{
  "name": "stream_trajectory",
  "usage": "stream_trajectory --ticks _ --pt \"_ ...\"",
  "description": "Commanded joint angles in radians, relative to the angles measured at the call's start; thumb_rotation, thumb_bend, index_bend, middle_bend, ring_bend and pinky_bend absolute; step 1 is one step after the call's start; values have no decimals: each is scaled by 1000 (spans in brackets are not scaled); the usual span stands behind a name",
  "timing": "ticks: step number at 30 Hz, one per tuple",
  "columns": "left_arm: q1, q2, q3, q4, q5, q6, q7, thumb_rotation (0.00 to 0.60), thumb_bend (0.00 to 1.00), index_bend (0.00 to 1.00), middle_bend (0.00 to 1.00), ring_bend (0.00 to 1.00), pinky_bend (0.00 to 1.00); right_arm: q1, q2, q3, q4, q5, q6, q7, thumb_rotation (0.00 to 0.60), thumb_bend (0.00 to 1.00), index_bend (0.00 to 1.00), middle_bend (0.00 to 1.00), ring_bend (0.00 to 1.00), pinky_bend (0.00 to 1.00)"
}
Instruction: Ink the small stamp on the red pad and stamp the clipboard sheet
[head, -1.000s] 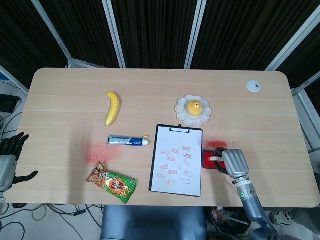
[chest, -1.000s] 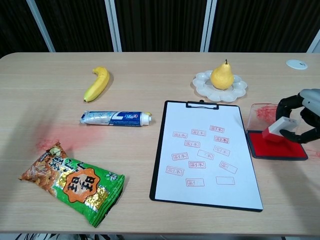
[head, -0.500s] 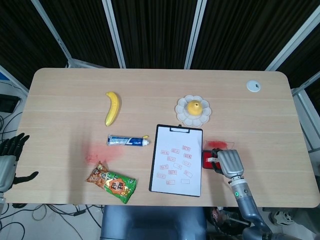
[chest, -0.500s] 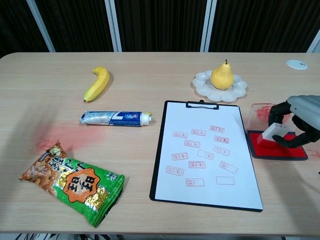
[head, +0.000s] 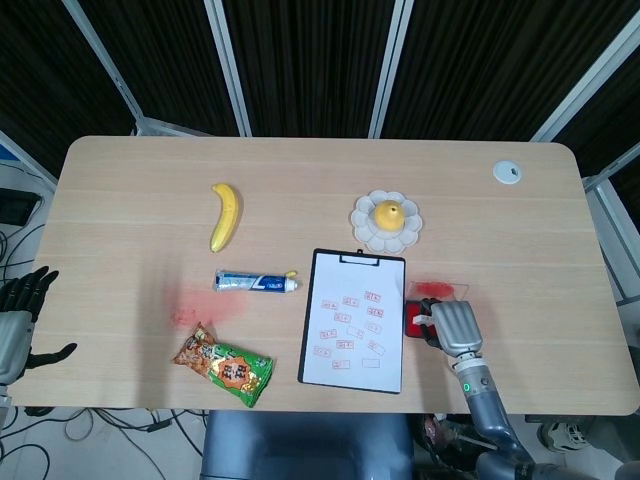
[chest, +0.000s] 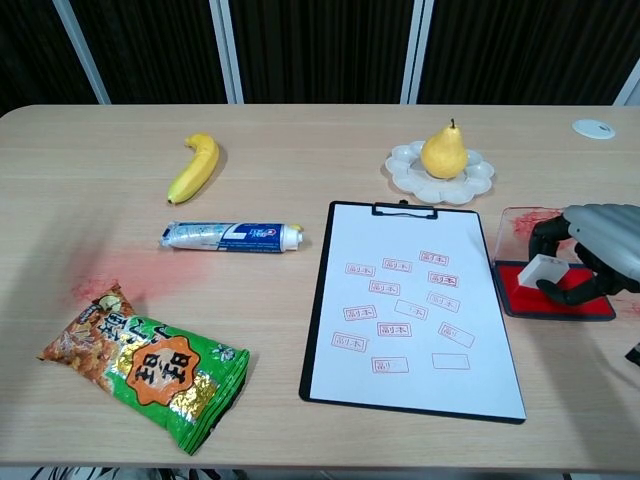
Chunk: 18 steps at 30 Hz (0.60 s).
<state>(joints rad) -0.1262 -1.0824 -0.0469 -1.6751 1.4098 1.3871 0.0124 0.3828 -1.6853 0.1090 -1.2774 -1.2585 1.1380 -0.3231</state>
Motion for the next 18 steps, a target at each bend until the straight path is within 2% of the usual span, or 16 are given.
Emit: stream_trajectory --ticks 1,10,18 --pt "0 0 0 0 0 0 1 600 22 0 0 0 0 -2 -4 -2 6 0 2 1 600 741 914 811 884 882" --pt "0 0 0 0 0 1 -1 600 21 0 0 0 0 0 -2 6 -5 -2 10 4 600 741 914 812 884 882" --pt "0 0 0 1 1 0 -3 600 22 0 0 0 0 18 23 48 -75 10 27 -21 600 741 914 812 885 883"
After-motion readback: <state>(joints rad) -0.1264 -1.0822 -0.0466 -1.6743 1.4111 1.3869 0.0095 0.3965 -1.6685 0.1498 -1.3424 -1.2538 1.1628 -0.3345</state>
